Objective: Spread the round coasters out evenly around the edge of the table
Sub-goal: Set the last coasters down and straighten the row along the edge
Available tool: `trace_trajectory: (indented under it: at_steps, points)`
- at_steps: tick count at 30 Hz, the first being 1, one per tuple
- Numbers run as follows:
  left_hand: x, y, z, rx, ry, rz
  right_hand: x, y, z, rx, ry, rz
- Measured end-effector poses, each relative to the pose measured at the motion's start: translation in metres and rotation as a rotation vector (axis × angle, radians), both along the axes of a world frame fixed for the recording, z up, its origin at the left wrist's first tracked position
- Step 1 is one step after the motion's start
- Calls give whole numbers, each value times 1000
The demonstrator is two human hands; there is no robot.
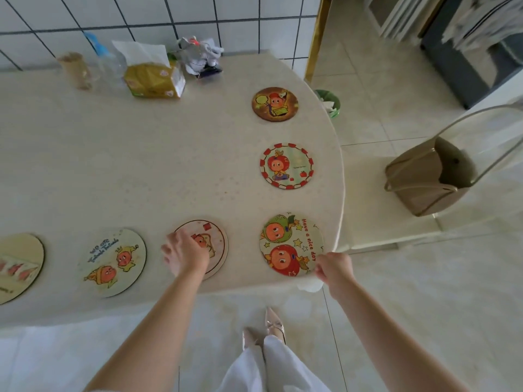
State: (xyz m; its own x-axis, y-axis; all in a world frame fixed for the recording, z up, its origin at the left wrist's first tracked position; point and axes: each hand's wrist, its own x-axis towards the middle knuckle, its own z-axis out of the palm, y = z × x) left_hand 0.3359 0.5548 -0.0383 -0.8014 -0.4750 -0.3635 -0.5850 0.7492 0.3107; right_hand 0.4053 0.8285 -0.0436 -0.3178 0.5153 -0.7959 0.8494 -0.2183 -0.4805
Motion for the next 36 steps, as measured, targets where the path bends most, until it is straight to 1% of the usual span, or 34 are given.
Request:
trace_trajectory:
  at_steps: [3,5,8,11,12,15,18,22,26,28,30,33,36]
  points:
    - [11,-17,-3,49,-95,126,-3,2,-5,3,-6,-11]
    - [19,-22,-4,95,-111,229,-2,1,-7,7,3,-13]
    - [21,-24,-7,221,-49,394,-1,-1,-6,12,57,-66]
    - [21,-30,-9,301,4,559,-2,-3,-5,-61,116,-126]
    - [21,-34,-10,319,28,598,-2,-4,-5,-89,130,-117]
    - [27,-42,-10,405,120,611,-1,-13,-3,-83,178,-16]
    - [32,-40,-6,430,202,610,1,-21,-2,-32,257,35]
    - [35,-40,-5,486,263,569,-3,-28,-4,-90,332,-34]
    - [38,-46,-9,582,239,610,-13,-18,1,-90,330,-23]
    - [40,-48,-11,616,219,624,-22,-6,6,-146,319,72]
    - [41,-50,-13,649,223,639,-35,4,14,-201,277,272]
    - [41,-51,-13,693,231,653,-65,14,23,-101,164,651]
    - [42,-52,-14,682,240,630,-95,17,28,40,88,896]
